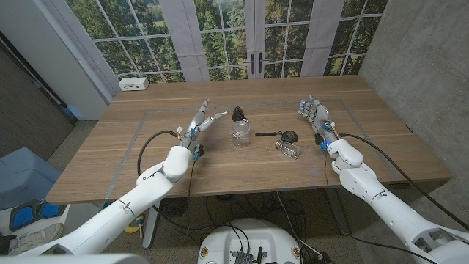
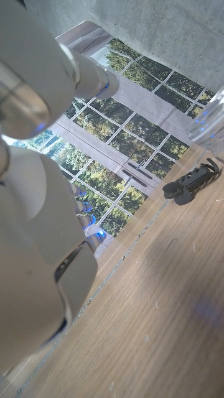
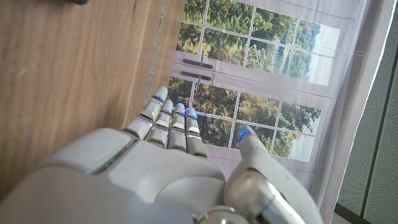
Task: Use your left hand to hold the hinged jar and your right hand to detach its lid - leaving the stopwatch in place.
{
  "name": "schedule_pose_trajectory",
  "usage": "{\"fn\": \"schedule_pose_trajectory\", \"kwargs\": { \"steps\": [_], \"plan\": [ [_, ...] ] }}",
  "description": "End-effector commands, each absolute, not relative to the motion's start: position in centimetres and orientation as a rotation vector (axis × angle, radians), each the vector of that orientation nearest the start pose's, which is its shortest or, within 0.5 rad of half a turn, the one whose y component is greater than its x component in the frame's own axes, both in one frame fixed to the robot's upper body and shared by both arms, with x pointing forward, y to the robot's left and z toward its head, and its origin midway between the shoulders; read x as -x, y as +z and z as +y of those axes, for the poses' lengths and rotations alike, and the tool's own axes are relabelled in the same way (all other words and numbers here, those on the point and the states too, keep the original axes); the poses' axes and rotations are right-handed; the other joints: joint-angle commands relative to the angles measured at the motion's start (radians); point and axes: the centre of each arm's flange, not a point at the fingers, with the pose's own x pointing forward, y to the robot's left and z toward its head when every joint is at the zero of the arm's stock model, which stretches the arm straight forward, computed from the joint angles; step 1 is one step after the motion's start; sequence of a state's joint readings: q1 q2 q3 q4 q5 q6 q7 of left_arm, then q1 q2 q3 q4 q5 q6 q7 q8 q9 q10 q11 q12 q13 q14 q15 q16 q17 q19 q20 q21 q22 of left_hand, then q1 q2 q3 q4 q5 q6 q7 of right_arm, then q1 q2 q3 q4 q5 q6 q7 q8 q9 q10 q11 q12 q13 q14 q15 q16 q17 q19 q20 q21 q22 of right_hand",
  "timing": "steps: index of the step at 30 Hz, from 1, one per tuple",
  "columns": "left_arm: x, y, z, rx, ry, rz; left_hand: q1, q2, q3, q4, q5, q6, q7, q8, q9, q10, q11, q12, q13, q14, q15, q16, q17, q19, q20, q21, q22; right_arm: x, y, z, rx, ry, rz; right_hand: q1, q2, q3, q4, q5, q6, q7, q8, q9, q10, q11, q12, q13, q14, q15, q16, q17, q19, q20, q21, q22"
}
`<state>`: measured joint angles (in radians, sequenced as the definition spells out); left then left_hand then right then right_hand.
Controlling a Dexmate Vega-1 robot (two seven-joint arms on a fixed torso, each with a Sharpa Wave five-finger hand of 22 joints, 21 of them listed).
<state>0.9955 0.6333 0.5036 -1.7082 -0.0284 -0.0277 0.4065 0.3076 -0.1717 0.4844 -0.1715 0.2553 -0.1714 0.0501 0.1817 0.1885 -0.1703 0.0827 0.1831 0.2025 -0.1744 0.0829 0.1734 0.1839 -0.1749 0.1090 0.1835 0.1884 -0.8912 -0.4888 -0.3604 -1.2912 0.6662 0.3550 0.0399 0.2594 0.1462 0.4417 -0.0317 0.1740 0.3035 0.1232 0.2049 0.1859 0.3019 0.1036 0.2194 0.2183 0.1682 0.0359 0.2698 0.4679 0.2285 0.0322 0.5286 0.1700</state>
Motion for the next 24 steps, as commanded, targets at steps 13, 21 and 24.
{"fn": "schedule_pose_trajectory", "kwargs": {
  "steps": [13,21,24],
  "plan": [
    [-58.9,-5.9,19.5,-0.621,0.013,-0.649,0.030,0.003,-0.012,0.002,0.015,-0.405,0.008,0.012,0.002,-0.322,0.014,0.010,0.003,-0.226,0.009,0.006,0.003,-0.079,0.014,0.006,0.004,-64.6,-5.0,-28.7,-0.084,0.205,-0.620,-0.007,0.004,-0.002,-0.009,0.004,0.004,0.007,-0.003,0.004,0.002,0.000,0.000,0.002,0.004,0.006,-0.003,-0.002,0.001,0.006,-0.008,0.005],
    [-58.8,-6.1,18.6,-0.636,-0.015,-0.645,0.043,0.003,-0.018,0.002,0.021,-0.384,0.022,0.023,0.002,-0.318,0.014,0.015,0.003,-0.222,0.009,0.011,0.002,-0.075,0.009,0.011,0.004,-64.5,-5.2,-28.9,-0.087,0.208,-0.622,-0.008,0.004,-0.002,-0.011,0.004,0.006,0.007,-0.003,0.004,0.003,0.001,0.000,0.002,0.004,0.008,-0.005,-0.004,0.002,0.006,-0.010,0.005],
    [-58.8,-6.2,18.3,-0.642,-0.022,-0.644,0.045,0.003,-0.019,0.002,0.022,-0.384,0.022,0.023,0.002,-0.318,0.014,0.015,0.003,-0.223,0.009,0.011,0.002,-0.073,0.005,0.012,0.004,-64.4,-5.3,-29.0,-0.090,0.207,-0.624,-0.008,0.005,-0.002,-0.012,0.004,0.005,0.007,-0.003,0.004,0.004,0.002,0.000,0.002,0.005,0.008,-0.005,-0.004,0.002,0.006,-0.011,0.005]
  ]
}}
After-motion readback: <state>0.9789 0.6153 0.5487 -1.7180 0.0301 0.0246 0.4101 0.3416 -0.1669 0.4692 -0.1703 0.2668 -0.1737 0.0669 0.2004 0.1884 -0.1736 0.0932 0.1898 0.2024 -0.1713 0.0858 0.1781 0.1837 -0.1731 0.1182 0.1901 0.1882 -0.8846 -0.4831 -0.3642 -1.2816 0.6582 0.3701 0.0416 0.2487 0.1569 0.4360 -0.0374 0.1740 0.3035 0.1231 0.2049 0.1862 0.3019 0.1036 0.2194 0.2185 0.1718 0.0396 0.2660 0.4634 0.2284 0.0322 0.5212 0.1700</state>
